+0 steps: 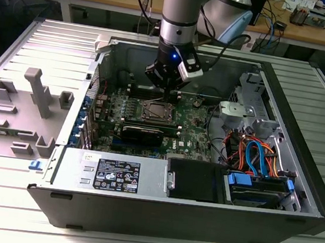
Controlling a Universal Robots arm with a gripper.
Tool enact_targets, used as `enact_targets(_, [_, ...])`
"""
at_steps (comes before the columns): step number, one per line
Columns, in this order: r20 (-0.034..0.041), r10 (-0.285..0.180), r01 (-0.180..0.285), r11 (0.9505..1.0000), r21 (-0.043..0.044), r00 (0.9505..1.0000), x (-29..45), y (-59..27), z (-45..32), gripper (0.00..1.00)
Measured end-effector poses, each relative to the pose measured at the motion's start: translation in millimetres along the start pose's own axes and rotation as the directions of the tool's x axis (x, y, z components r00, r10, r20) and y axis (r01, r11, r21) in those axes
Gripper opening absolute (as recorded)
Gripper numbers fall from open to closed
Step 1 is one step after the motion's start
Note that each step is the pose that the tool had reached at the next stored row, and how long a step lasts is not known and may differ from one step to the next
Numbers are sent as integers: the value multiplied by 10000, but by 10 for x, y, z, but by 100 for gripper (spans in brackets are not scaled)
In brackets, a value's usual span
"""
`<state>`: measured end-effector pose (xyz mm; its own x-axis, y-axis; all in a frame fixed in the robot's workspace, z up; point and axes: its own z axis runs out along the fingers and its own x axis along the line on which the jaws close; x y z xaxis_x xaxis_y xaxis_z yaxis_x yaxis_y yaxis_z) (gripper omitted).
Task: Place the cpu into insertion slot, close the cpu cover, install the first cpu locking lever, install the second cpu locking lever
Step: 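Install the first cpu locking lever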
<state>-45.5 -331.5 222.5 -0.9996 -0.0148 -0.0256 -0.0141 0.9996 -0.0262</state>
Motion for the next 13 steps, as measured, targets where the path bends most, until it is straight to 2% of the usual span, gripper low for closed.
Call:
enact_targets(1, [1, 1, -1, 10000, -34, 10000, 0, -4, 0, 11])
enact_targets(9, [2, 1, -1, 10000, -35, 10000, 3, -10, 0, 11])
enact_targets(13, [4, 1, -1, 10000, -34, 10000, 65, -9, -2, 11])
